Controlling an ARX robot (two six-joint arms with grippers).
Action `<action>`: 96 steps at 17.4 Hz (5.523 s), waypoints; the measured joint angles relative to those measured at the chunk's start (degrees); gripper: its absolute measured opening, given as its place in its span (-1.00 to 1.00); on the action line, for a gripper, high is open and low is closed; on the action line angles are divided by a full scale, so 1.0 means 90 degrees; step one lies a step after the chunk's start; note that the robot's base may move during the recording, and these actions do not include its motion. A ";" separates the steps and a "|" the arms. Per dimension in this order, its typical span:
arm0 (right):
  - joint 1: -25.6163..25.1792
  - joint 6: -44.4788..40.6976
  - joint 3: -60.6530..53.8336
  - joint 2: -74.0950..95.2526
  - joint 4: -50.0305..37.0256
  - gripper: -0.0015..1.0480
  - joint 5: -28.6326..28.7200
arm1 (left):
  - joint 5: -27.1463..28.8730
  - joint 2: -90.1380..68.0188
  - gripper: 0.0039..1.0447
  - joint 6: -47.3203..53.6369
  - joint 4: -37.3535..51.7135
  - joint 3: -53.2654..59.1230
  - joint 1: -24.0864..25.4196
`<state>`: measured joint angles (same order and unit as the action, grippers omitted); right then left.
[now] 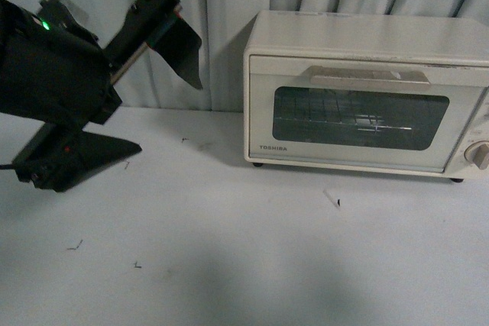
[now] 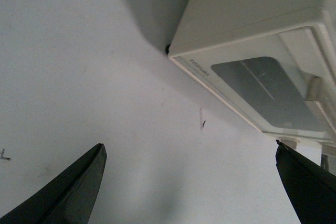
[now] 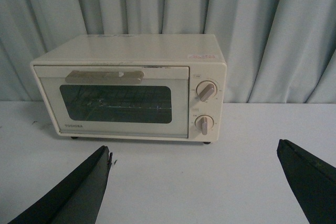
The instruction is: Open oven
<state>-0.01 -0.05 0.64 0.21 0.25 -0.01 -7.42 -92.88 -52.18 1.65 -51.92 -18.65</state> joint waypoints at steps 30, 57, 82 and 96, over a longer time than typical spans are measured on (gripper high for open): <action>0.0000 0.0000 0.0000 0.0000 -0.0002 0.87 0.0000 | -0.2307 -0.3599 0.88 -0.1632 -0.1069 -0.2897 -0.0984; 0.0000 0.0000 0.0000 0.0000 -0.0002 0.87 0.0000 | -0.1273 -0.3905 0.88 -0.1887 -0.1292 -0.2718 -0.0967; 0.0746 -0.0049 0.2710 0.7351 -0.3759 -0.96 -0.1018 | -0.1234 -0.3900 0.88 -0.1943 -0.1292 -0.2718 -0.0967; 0.1751 -0.0129 0.5127 1.0460 -0.3490 -0.96 -0.1324 | -0.1241 -0.3900 0.88 -0.1989 -0.1290 -0.2718 -0.0967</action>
<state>15.75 -1.21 46.78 94.35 -31.16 -11.92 -18.59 -127.98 -70.08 -9.96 -76.38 -27.35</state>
